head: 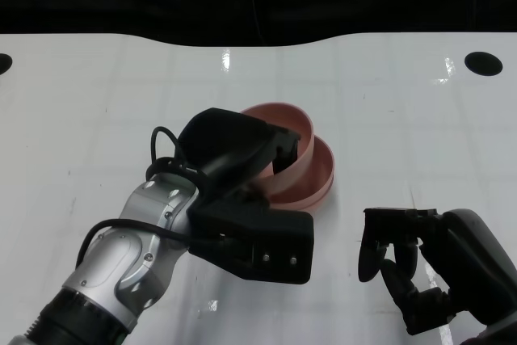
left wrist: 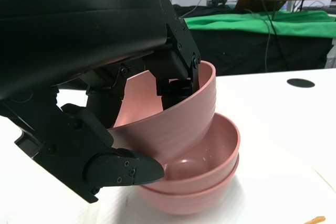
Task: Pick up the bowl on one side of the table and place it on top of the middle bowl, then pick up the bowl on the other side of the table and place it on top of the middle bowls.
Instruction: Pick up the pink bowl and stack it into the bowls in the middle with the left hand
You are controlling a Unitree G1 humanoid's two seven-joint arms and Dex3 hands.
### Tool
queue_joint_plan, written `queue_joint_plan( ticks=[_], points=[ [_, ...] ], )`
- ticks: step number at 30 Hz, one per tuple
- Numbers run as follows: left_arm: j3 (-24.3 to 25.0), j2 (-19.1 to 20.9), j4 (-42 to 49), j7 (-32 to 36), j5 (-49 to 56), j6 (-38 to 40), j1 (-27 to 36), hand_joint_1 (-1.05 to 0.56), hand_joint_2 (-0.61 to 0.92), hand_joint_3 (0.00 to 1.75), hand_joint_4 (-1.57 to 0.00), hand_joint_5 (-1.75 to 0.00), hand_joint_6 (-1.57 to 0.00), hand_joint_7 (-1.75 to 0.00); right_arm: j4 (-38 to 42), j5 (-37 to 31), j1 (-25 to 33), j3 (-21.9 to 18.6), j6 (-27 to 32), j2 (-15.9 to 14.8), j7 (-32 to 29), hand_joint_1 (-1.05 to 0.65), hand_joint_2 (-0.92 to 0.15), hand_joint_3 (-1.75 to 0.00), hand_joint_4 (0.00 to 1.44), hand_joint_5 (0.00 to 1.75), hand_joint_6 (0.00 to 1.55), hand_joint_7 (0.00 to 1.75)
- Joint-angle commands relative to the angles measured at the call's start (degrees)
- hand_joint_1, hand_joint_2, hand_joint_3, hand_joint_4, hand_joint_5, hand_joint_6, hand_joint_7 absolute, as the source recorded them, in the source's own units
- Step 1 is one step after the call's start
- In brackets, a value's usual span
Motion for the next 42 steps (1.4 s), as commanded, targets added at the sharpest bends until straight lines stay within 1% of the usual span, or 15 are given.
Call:
queue_joint_plan(
  ticks=[1, 6, 7, 8, 9, 10, 11, 13, 16, 22, 26, 28, 33, 38, 42],
  points=[
    [-0.49, -0.41, 2.09, 1.54, 0.11, -0.16, -0.72, -0.26, 0.56, 0.88, -0.87, -1.75, -0.85, -1.13, 0.57, 0.37, -0.11, -0.18, -0.37, -0.1, -0.51, -0.1, -0.16, -1.65, 0.94, 1.75, 0.82, 1.55],
    [-0.45, -2.05, 5.71, 1.25, -1.41, -0.25, -1.58, -0.24, 0.59, 0.85, -0.85, -1.75, -0.78, -1.27, 0.38, 0.34, -0.1, -0.14, -0.16, -0.07, -0.29, -0.1, -0.16, -1.65, 0.94, 1.75, 0.82, 1.55],
    [-0.42, -2.24, 6.09, 0.83, -1.68, -0.13, -1.72, -0.24, 0.63, 0.8, -0.8, -1.75, -0.77, -1.13, 0.41, 0.36, -0.12, -0.13, -0.2, -0.07, -0.29, -0.09, -0.16, -1.65, 0.94, 1.75, 0.82, 1.55],
    [-0.46, -2.25, 6.64, -0.1, -2.2, -0.2, -1.96, -0.25, 0.64, 0.78, -0.78, -1.75, -0.77, -1.08, 0.36, 0.2, -0.12, -0.07, -0.22, -0.03, -0.38, -0.09, -0.16, -1.65, 0.94, 1.75, 0.82, 1.55],
    [-0.58, -2.14, 7.08, -0.77, -2.55, -0.37, -2.16, -0.27, 0.71, 0.63, -0.7, -1.45, -0.73, -0.87, 0.31, 0.05, -0.12, -0.02, -0.24, 0.0, -0.45, -0.09, -0.16, -1.65, 0.94, 1.75, 0.82, 1.54],
    [-0.91, -1.88, 7.37, -1.29, -2.45, -0.49, -2.39, -0.31, 0.83, 0.4, -0.62, -1.08, -0.72, -0.56, 0.27, -0.05, -0.12, 0.01, -0.29, 0.05, -0.52, -0.1, -0.16, -1.65, 0.94, 1.75, 0.82, 1.54],
    [-1.14, -1.7, 7.55, -1.62, -2.33, -0.56, -2.55, -0.34, 0.87, 0.32, -0.58, -0.85, -0.71, -0.38, 0.24, -0.1, -0.12, 0.03, -0.32, 0.08, -0.56, -0.1, -0.15, -1.65, 0.94, 1.75, 0.82, 1.54],
    [-1.61, -1.42, 7.48, -1.79, -1.64, -0.41, -2.66, -0.39, 0.91, 0.25, -0.52, -0.63, -0.68, -0.2, 0.19, -0.1, -0.1, 0.03, -0.3, 0.08, -0.49, -0.1, -0.15, -1.65, 0.94, 1.75, 0.82, 1.54],
    [-1.89, -1.08, 7.18, -1.29, -1.3, -0.66, -2.51, -0.52, 0.92, 0.24, -0.34, -0.47, -0.5, -0.05, 0.26, 0.04, -0.26, 0.12, -0.16, 0.21, -0.33, -0.11, -0.15, -1.65, 0.93, 1.75, 0.81, 1.54],
    [-2.4, -0.9, 6.75, 0.57, -0.83, -1.47, -2.35, -0.68, 0.92, 0.29, -0.15, -0.38, -0.32, 0.0, 0.56, 0.39, -0.29, -0.01, -0.41, 0.0, -0.17, -0.12, -0.16, -1.64, 0.92, 1.75, 0.82, 1.51],
    [-2.6, -0.09, 5.11, -0.68, -0.29, -1.26, -2.09, -0.73, 0.92, 0.33, -0.05, -0.37, -0.27, 0.0, 0.33, 0.17, -0.26, 0.06, 0.04, 0.06, -0.05, -0.13, -0.16, -1.65, 0.92, 1.75, 0.82, 1.5],
    [-2.61, 0.42, 4.16, -1.34, -0.3, -1.19, -1.85, -0.75, 0.92, 0.33, -0.01, -0.42, -0.25, 0.0, 0.29, 0.13, -0.3, 0.1, 0.13, 0.1, -0.03, -0.12, -0.16, -1.65, 0.92, 1.75, 0.82, 1.5],
    [-2.02, 2.55, -0.15, -1.1, -0.37, -1.71, 0.21, -0.75, 0.92, 0.35, 0.0, -0.45, -0.25, -0.01, 0.72, 0.32, -0.24, -0.01, -0.21, 0.06, -0.23, -0.11, -0.15, -1.64, 0.92, 1.75, 0.82, 1.48],
    [0.45, 5.07, -6.21, -1.12, -2.3, -2.86, 3.62, -0.71, 0.92, 0.32, 0.0, -0.54, -0.27, -0.02, 0.07, -0.01, 0.18, 0.0, 0.03, -0.05, -0.13, -0.11, -0.16, -1.64, 0.92, 1.75, 0.83, 1.48],
    [4.42, 7.45, -13.0, -4.81, -6.69, -2.75, 7.28, -0.65, 0.92, 0.34, 0.0, -0.72, -0.3, -0.02, 0.35, -0.12, 0.23, 0.03, -0.28, 0.19, -0.61, -0.1, -0.16, -1.64, 0.93, 1.75, 0.84, 1.49]
  ],
)
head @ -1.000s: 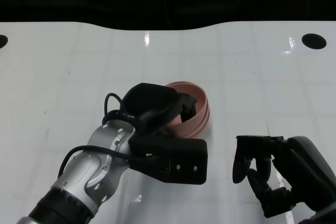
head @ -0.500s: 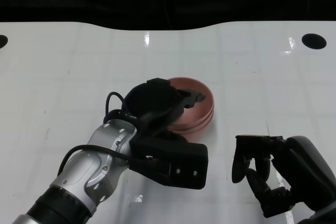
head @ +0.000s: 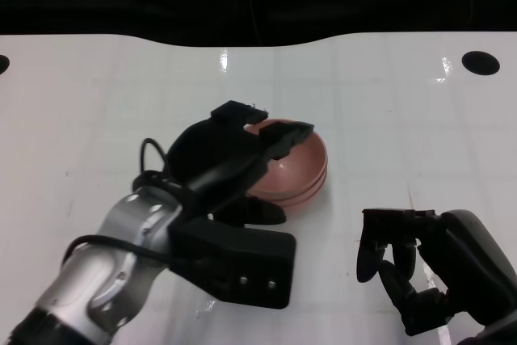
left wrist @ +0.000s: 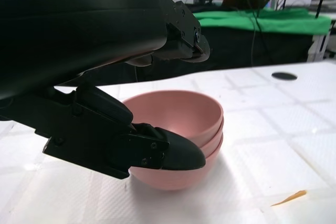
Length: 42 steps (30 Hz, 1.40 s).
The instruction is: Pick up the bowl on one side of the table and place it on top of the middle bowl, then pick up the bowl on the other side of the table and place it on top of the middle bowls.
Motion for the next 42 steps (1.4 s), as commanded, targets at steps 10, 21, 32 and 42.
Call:
queue_joint_plan(
  ticks=[10, 21, 32, 42],
  points=[
    [10.68, 3.8, -15.95, -3.18, -8.64, -0.04, 11.77, -0.42, 0.92, 0.27, -0.28, -0.8, -0.55, -0.12, -0.13, 0.41, 0.75, -0.25, -0.18, -0.19, -0.4, -0.09, -0.17, -1.65, 0.94, 1.75, 0.84, 1.51],
    [19.93, 3.03, -21.55, 1.76, -17.3, -7.98, 24.59, -0.2, 0.89, 0.22, -0.52, -1.18, -0.78, -0.34, -1.78, 0.44, 1.46, -0.14, 0.6, 0.07, -0.06, -0.09, -0.16, -1.66, 0.94, 1.75, 0.82, 1.52],
    [26.95, 0.77, -21.77, 2.09, -30.25, -14.84, 35.56, -0.06, 0.53, 1.1, -0.7, -1.43, -0.74, -1.02, -3.06, 0.14, 1.45, 0.33, 2.12, 0.31, 0.09, -0.08, -0.15, -1.65, 0.94, 1.75, 0.82, 1.53],
    [28.36, 0.64, -26.34, -1.65, -34.67, -11.38, 41.31, -0.1, 0.45, 1.28, -0.84, -1.63, -0.76, -1.36, -2.69, 2.14, 1.2, -0.68, 1.56, -0.82, 1.17, -0.08, -0.16, -1.66, 0.94, 1.75, 0.82, 1.53]
  ],
)
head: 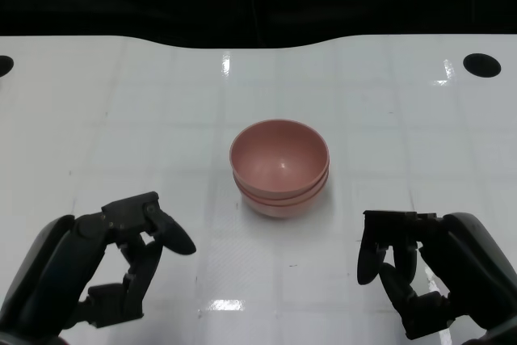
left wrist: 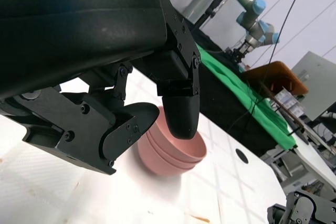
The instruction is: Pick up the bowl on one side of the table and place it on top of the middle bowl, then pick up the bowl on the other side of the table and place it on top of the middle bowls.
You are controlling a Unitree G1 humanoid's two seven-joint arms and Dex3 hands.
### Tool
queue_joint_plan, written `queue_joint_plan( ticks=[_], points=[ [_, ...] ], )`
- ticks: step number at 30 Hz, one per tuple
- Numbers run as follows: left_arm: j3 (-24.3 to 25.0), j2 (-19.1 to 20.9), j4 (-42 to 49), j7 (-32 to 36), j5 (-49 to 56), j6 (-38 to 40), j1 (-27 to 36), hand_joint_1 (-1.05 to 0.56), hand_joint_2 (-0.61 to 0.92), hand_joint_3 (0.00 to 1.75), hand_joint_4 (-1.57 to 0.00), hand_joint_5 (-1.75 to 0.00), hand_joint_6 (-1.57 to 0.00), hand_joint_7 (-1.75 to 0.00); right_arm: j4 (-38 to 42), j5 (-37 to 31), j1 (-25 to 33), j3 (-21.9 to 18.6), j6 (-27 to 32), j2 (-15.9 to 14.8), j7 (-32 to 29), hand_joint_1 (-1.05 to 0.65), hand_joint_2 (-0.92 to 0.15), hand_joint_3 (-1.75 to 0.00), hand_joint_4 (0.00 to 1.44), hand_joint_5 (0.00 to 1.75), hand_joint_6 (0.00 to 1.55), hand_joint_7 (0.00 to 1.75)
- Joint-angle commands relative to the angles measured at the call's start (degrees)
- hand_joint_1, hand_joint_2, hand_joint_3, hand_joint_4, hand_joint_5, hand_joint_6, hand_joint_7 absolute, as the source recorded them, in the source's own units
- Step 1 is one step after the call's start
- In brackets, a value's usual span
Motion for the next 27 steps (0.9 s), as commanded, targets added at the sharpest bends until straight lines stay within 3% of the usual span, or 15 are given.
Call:
queue_joint_plan(
  ticks=[1, 12, 27],
  points=[
    [0.99, 0.68, -0.76, -1.57, -1.92, 0.57, 1.31, -0.09, 0.44, 1.3, -0.86, -1.65, -0.77, -1.39, 0.08, 1.12, -0.29, -0.7, -0.58, -0.89, 0.44, -0.08, -0.16, -1.66, 0.94, 1.75, 0.82, 1.53],
    [0.39, -2.39, 1.35, -2.54, -7.15, 3.61, 2.82, -0.11, 0.4, 1.38, -0.89, -1.75, -0.74, -1.57, 0.87, 1.39, -0.43, -1.83, -1.58, -1.84, 0.31, -0.08, -0.15, -1.67, 0.95, 1.75, 0.83, 1.52],
    [0.27, -4.13, 10.01, -2.08, -7.77, -1.9, -0.83, -0.13, 0.4, 1.37, -0.88, -1.75, -0.76, -1.56, 4.97, 1.96, -1.63, -1.96, -5.04, -2.58, 0.51, -0.09, -0.14, -1.67, 0.95, 1.75, 0.84, 1.53]
  ],
)
